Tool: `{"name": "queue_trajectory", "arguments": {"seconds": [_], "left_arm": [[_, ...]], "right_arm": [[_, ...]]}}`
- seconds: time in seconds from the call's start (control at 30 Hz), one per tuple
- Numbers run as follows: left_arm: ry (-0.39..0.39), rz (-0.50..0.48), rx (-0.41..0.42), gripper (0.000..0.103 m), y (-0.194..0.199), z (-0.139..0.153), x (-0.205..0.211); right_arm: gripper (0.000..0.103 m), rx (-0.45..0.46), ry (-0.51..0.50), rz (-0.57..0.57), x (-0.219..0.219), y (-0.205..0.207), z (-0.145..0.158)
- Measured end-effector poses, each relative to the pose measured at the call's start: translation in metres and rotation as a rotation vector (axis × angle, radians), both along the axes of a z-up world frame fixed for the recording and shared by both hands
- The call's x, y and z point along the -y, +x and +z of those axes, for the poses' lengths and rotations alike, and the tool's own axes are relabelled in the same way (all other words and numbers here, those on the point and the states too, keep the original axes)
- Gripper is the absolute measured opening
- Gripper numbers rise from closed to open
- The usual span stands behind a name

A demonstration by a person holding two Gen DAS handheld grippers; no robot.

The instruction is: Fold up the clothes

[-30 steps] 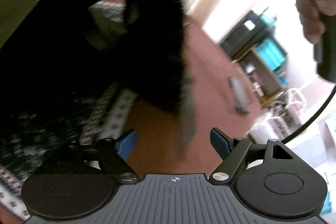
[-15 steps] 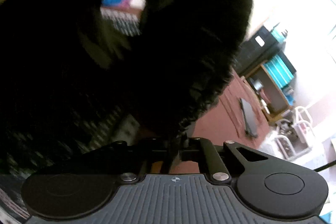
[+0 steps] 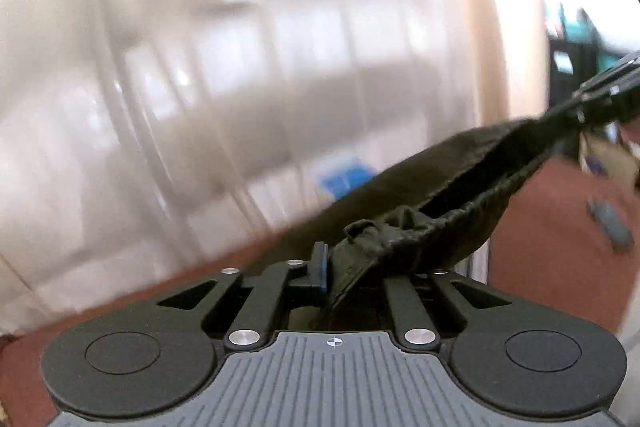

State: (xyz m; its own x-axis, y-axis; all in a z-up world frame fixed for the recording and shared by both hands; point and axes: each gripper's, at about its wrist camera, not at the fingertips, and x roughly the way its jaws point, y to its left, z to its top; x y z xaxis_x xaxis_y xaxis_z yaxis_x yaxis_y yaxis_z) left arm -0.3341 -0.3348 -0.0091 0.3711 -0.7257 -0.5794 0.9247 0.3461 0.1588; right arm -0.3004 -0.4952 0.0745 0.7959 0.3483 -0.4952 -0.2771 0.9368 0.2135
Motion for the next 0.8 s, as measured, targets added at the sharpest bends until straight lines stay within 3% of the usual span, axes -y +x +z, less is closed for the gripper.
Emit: {"name": "queue_trajectory", "arguments": {"seconds": [0.1, 0.27, 0.3, 0.33, 0.37, 0.43, 0.5, 0.57, 0.63, 0.8], "left_arm": [[0.17, -0.044, -0.109, 0.01, -0.005, -0.045, -0.007], [0.372, 0.036, -0.448, 0.01, 0.011, -0.159, -0.02], [0.387, 0.051, -0.483, 0.013, 0.013, -0.169, -0.024], [0.399, 0.067, -0.518, 0.033, 0.015, -0.177, -0.027], [0.38, 0.079, -0.546, 0.036, 0.018, -0.174, -0.033], [0.341, 0.104, -0.604, 0.058, 0.026, -0.168, -0.043], [0.302, 0.128, -0.661, 0.066, 0.034, -0.161, -0.053], [0.262, 0.153, -0.717, 0.07, 0.041, -0.155, -0.063], [0.203, 0.195, -0.759, 0.076, 0.05, -0.145, -0.069], [0.033, 0.384, -0.85, 0.08, 0.075, -0.139, -0.084]], "right_arm": [[0.004, -0.212, 0.037, 0.023, -0.005, -0.009, -0.06], [0.004, -0.54, 0.118, 0.014, -0.011, -0.021, -0.168], [0.004, -0.575, 0.129, 0.021, -0.012, -0.022, -0.178], [0.005, -0.609, 0.14, 0.029, -0.012, -0.023, -0.189], [0.009, -0.644, 0.151, 0.036, -0.013, -0.024, -0.199], [0.012, -0.714, 0.172, 0.05, -0.014, -0.025, -0.22], [0.023, -0.743, 0.182, 0.058, -0.009, -0.028, -0.224], [0.038, -0.703, 0.195, 0.054, 0.002, -0.024, -0.212], [0.042, -0.654, 0.213, 0.049, 0.013, -0.019, -0.198], [0.045, -0.511, 0.218, 0.011, 0.038, 0.006, -0.166]]}}
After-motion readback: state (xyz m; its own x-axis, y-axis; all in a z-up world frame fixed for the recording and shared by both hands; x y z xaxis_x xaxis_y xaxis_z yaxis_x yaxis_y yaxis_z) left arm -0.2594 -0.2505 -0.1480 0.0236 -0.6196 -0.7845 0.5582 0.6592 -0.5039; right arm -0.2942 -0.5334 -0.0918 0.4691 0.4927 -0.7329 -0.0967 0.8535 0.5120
